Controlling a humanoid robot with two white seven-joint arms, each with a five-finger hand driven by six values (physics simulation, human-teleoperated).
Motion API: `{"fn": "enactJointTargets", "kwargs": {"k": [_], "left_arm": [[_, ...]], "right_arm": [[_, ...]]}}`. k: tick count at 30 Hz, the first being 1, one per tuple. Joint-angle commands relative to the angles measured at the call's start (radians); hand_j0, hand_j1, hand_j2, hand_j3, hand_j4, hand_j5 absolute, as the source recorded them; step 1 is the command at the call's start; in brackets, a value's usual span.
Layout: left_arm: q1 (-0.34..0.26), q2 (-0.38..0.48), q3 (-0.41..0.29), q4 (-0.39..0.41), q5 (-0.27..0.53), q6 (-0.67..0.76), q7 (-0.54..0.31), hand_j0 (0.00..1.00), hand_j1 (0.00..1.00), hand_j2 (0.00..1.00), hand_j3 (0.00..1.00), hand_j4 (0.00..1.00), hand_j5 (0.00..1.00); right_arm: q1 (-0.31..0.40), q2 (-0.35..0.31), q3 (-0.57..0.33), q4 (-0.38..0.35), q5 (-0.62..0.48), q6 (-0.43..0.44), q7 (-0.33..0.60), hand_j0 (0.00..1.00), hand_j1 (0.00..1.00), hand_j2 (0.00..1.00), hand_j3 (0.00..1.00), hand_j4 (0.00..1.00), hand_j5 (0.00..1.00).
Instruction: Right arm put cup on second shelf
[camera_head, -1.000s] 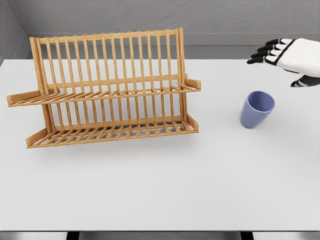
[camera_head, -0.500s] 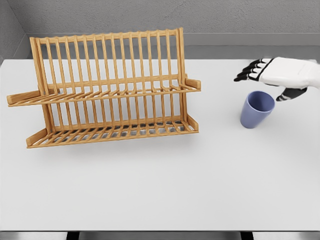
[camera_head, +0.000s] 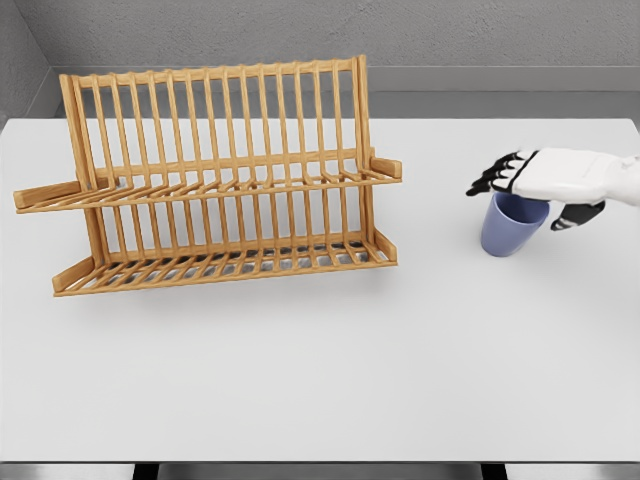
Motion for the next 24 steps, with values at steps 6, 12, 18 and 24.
{"fn": "enactJointTargets", "kwargs": {"k": [6,12,18,24], "left_arm": [[0.000,0.000,0.000,0.000,0.000,0.000,0.000,1.00,1.00,1.00,1.00,1.00,1.00],[0.000,0.000,0.000,0.000,0.000,0.000,0.000,1.00,1.00,1.00,1.00,1.00,1.00],[0.000,0.000,0.000,0.000,0.000,0.000,0.000,1.00,1.00,1.00,1.00,1.00,1.00],[0.000,0.000,0.000,0.000,0.000,0.000,0.000,1.00,1.00,1.00,1.00,1.00,1.00]], "right_arm": [[-0.009,0.030,0.021,0.074,-0.003,0.003,0.000,1.00,1.00,1.00,1.00,1.00,1.00],[-0.031,0.059,0.023,0.117,0.001,0.003,0.000,1.00,1.00,1.00,1.00,1.00,1.00],[-0.031,0.074,0.041,0.168,0.001,0.003,0.000,1.00,1.00,1.00,1.00,1.00,1.00],[-0.037,0.097,0.043,0.182,0.001,0.003,0.000,1.00,1.00,1.00,1.00,1.00,1.00]]}}
